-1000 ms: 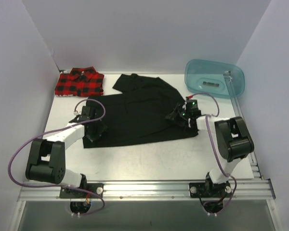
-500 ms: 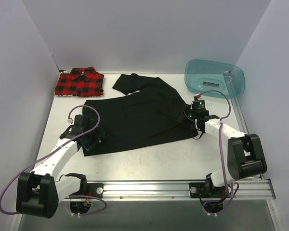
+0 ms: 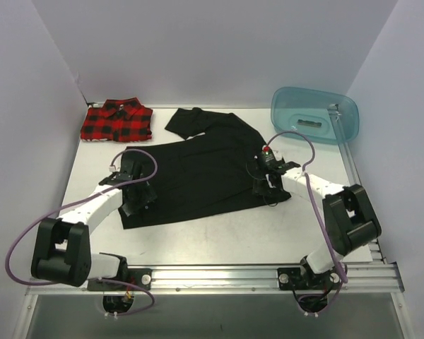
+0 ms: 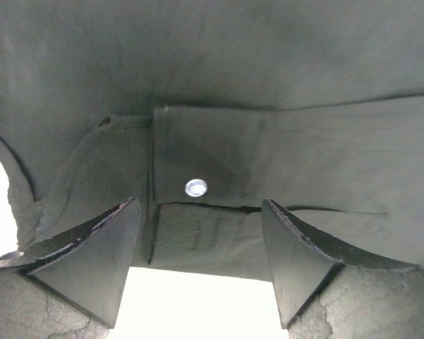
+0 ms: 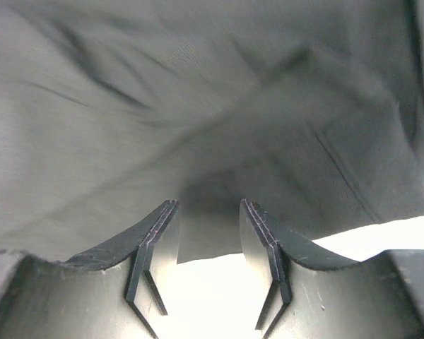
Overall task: Fold and stack the long sleeve shirts
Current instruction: Fold the shirt
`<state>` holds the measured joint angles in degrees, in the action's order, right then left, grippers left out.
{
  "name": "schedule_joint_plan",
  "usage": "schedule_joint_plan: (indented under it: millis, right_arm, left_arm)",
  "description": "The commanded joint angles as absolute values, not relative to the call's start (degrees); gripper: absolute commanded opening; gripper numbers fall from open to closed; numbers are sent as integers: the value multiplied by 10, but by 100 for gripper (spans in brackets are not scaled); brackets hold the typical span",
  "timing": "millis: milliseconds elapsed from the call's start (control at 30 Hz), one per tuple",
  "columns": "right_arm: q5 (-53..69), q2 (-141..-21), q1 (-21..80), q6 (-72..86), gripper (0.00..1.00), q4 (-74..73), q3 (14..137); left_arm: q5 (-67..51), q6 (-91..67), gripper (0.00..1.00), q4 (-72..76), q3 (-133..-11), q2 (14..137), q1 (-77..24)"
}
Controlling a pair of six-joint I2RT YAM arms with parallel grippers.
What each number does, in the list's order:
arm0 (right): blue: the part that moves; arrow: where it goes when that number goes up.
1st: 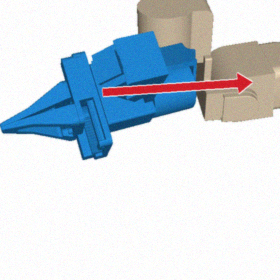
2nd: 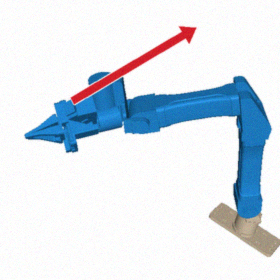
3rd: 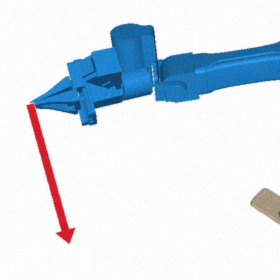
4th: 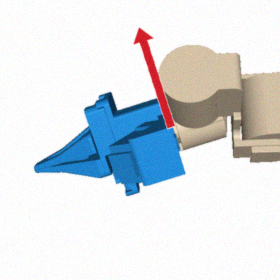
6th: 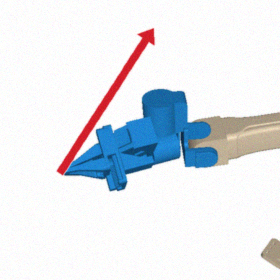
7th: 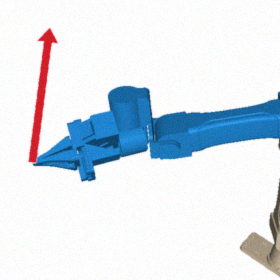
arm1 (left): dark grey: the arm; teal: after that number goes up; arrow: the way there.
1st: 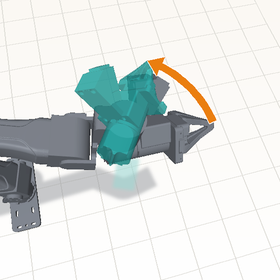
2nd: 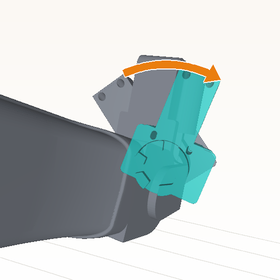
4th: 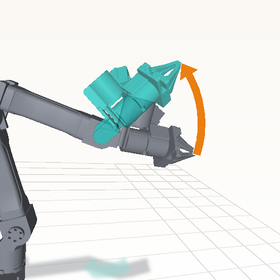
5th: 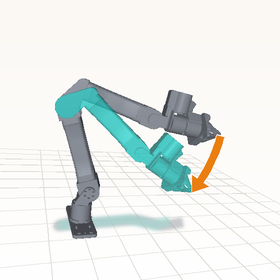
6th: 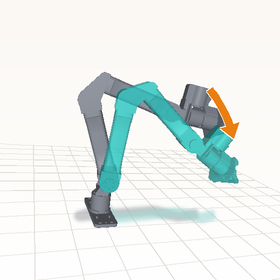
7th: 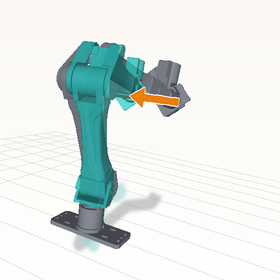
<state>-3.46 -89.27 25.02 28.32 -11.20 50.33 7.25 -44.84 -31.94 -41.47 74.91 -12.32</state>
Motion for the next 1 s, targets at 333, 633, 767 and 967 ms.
schedule_joint_plan:
  millis: [333,633,767,967]
  right_arm:
    - [16,-865,229,323,41,-302,421]
    - [-13,-667,214,339,43,-338,413]
    - [-20,-664,259,310,44,-301,494]
    - [-16,-795,295,280,40,-229,572]
  left_arm:
    - [-33,-447,79,-385,-340,740,-126]
    - [-62,-457,79,-474,-372,599,-126]
    - [-48,-424,79,-473,-483,639,-133]
    - [-30,-431,76,-385,-538,738,-161]
